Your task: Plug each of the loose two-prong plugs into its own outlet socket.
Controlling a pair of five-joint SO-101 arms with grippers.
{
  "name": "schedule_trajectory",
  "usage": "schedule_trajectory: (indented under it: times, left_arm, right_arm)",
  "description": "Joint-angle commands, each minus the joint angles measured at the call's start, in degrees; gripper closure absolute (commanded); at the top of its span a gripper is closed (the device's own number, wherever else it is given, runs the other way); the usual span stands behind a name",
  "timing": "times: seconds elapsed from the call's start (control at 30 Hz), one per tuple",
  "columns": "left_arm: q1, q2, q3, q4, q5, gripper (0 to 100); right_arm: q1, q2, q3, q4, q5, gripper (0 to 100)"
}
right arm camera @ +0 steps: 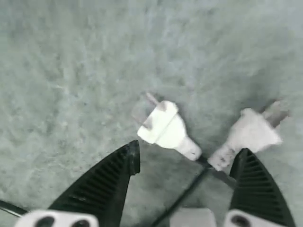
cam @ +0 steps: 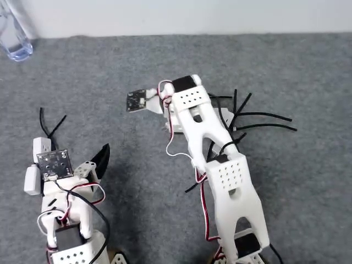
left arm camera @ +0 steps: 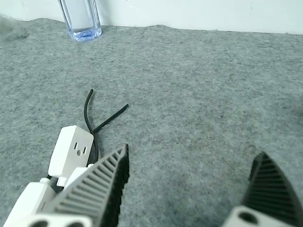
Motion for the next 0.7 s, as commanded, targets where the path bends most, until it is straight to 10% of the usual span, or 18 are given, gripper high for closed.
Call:
schedule_trajectory:
  times: [0.0, 0.37, 0.53, 0.67]
  left_arm:
    - [0.5, -0.8, -0.4, 0.0, -0.4, 62]
    - [0.5, -0.8, -0.4, 0.0, -0.4, 62]
    - [0.5, -0.8, -0.4, 0.0, -0.4, 62]
    - [0.5, -0.8, -0.4, 0.0, -0.4, 62]
  right_arm:
    - [2.8, 1.3, -4.7, -0.3, 2.1, 68.5]
    - [3.2, 3.1, -5.5, -0.7, 6.0, 69.6]
    - [2.8, 3.2, -5.3, -0.8, 10.2, 97.9]
    - [2.3, 3.2, -5.2, -0.1, 13.4, 96.0]
